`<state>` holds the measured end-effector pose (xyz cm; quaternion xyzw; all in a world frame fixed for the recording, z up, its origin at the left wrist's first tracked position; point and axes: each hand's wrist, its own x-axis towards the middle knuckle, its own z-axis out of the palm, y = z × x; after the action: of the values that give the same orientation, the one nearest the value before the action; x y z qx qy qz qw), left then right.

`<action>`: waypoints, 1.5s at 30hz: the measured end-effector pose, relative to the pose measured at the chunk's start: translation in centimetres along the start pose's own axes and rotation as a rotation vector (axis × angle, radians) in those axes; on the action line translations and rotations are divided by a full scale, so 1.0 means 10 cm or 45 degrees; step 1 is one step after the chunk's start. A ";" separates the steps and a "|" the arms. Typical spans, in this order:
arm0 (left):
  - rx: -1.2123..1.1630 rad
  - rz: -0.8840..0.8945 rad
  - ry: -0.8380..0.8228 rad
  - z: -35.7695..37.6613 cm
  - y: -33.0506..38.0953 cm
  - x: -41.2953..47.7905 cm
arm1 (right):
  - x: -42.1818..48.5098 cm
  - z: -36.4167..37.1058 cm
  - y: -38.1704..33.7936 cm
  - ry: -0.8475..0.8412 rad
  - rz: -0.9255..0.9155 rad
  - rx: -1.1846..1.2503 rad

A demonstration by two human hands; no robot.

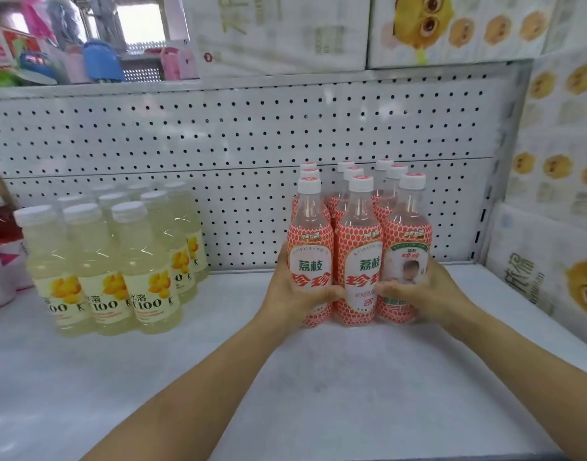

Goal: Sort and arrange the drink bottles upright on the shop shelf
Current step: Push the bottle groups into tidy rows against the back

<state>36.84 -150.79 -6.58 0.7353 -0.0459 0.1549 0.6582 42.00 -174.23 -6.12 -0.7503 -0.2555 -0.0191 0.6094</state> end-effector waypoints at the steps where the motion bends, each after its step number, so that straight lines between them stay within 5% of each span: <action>1: -0.009 -0.002 0.017 0.01 -0.02 0.02 | 0.00 0.01 0.00 0.000 -0.015 0.005; 16: -0.060 -0.013 0.172 0.12 -0.03 -0.05 | -0.11 0.09 -0.04 0.165 -0.001 0.058; 19: -0.029 -0.041 0.121 0.07 -0.02 -0.06 | -0.07 -0.05 -0.31 0.480 -0.034 -0.157; 21: -0.021 -0.060 0.106 0.06 -0.03 -0.07 | 0.02 -0.15 -0.70 0.569 -0.273 -0.320; 24: -0.016 -0.079 0.097 0.06 -0.04 -0.06 | 0.30 -0.19 -1.29 0.354 -0.554 -0.851; 28: -0.010 -0.082 0.063 0.05 -0.06 -0.07 | 0.56 -0.05 -1.62 -0.138 -0.469 -1.299; 40: -0.059 -0.075 0.054 0.05 -0.08 -0.07 | 0.54 0.03 -1.61 -0.035 -0.469 -1.464; 45: -0.010 -0.004 0.071 0.05 -0.10 -0.11 | 0.07 -0.28 -1.06 0.380 -0.317 -0.631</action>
<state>36.18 -151.27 -7.85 0.7282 -0.0270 0.1742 0.6623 39.10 -175.24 4.38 -0.8278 -0.2408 -0.2653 0.4317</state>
